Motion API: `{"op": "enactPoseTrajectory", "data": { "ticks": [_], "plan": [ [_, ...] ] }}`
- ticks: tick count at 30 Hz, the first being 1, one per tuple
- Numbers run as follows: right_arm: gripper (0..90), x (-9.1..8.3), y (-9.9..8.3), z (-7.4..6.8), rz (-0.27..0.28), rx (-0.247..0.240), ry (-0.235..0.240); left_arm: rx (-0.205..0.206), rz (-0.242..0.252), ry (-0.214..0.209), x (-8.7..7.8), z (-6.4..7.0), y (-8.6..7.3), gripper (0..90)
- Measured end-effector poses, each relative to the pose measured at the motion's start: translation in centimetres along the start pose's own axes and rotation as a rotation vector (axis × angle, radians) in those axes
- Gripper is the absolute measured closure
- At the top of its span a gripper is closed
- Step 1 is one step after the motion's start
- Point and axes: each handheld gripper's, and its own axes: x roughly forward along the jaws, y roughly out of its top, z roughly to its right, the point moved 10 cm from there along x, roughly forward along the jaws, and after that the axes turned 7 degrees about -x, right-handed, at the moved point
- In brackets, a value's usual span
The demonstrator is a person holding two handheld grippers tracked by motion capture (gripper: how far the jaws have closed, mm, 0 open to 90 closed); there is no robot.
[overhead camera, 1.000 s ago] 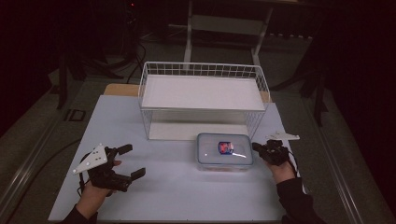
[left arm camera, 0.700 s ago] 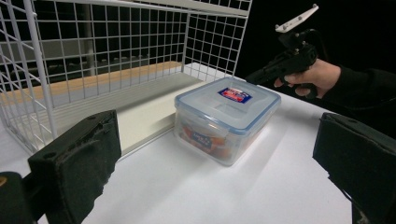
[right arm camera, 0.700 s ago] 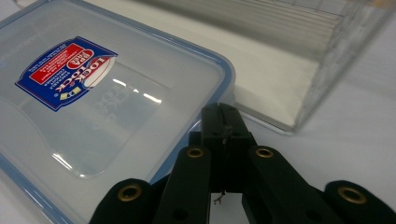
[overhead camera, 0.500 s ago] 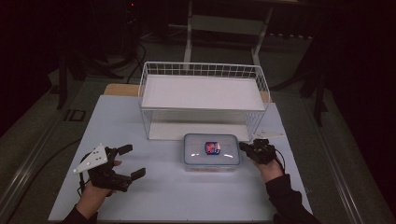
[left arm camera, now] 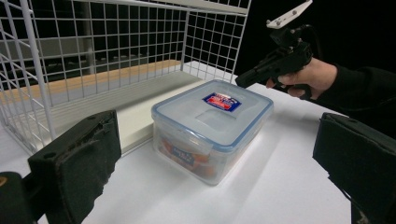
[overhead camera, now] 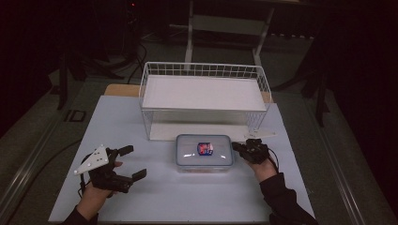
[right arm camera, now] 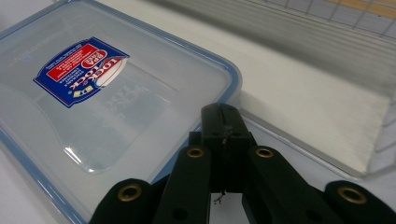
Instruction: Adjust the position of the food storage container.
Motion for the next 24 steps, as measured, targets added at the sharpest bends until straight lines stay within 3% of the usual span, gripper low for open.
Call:
{"op": "enactPoseTrajectory", "data": {
  "ticks": [10, 13, 17, 18, 20, 24],
  "plan": [
    [90.0, 0.1, 0.5, -0.8, 0.015, -0.016, 0.002, -0.005, -0.006, 0.002, 0.1, 0.0, -0.1, 1.1],
    [88.6, -0.7, 0.8, -0.7, 0.049, 0.002, -0.008, -0.021, -0.002, 0.023, 0.3, -0.2, -0.1, 1.1],
    [79.7, -1.9, 1.3, -1.2, 0.091, 0.001, 0.009, -0.044, -0.011, 0.037, 1.1, -0.3, 0.2, 1.1],
    [71.9, -2.8, 1.7, -1.7, 0.127, -0.006, 0.020, -0.061, -0.019, 0.041, 1.4, -0.3, 0.3, 1.1],
    [69.7, -3.3, 1.8, -1.9, 0.142, -0.002, 0.027, -0.078, -0.032, 0.032, 1.8, -0.1, 0.4, 1.1],
    [44.9, -4.9, 2.3, -2.8, 0.187, -0.018, 0.048, -0.075, -0.090, 0.029, 3.1, 0.4, 0.7, 1.1]
  ]
}}
